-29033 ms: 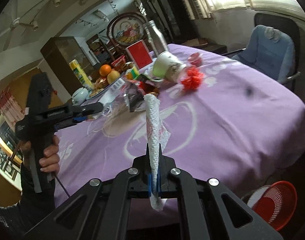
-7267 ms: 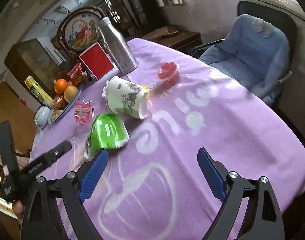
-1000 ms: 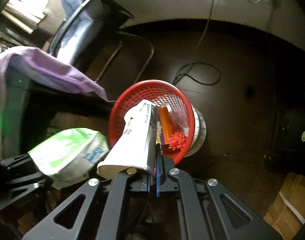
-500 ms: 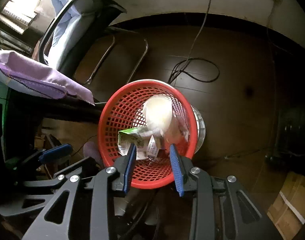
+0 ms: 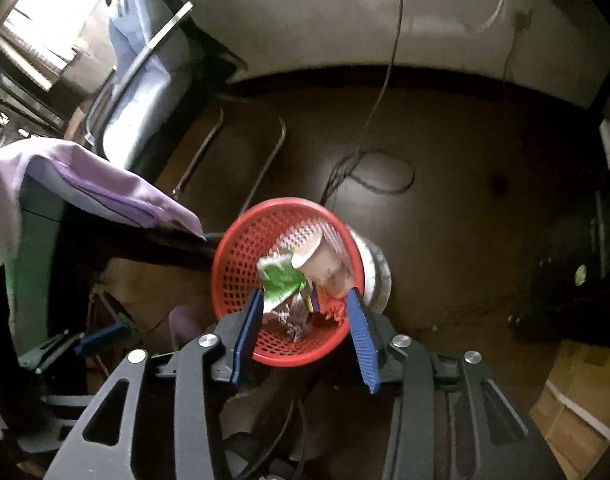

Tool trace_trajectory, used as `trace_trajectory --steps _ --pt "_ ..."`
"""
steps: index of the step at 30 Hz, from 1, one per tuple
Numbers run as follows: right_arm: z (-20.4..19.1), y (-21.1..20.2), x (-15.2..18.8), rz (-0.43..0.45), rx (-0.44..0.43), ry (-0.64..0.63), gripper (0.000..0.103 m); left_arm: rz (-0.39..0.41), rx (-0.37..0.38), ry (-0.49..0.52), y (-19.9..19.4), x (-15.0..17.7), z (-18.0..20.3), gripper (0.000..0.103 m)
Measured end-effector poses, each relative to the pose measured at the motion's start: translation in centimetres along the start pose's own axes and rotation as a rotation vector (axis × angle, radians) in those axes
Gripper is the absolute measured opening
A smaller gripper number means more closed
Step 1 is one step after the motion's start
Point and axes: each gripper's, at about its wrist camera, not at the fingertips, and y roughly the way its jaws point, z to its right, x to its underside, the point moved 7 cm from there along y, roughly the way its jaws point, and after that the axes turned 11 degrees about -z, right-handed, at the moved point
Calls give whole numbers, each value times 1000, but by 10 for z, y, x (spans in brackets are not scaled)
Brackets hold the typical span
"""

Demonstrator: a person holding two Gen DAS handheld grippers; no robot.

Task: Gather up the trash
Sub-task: 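Raise both open tools from the basket and move them over the table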

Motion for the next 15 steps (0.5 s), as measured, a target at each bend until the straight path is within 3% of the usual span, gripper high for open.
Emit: trace_trajectory --steps 4,12,15 --pt "-17 -40 0 72 17 -43 49 65 2 -8 -31 9 0 71" --pt "-55 -101 15 162 101 -122 80 161 -39 17 -85 39 7 71" --pt "-74 -121 20 182 131 -141 86 231 -45 27 -118 51 6 73"
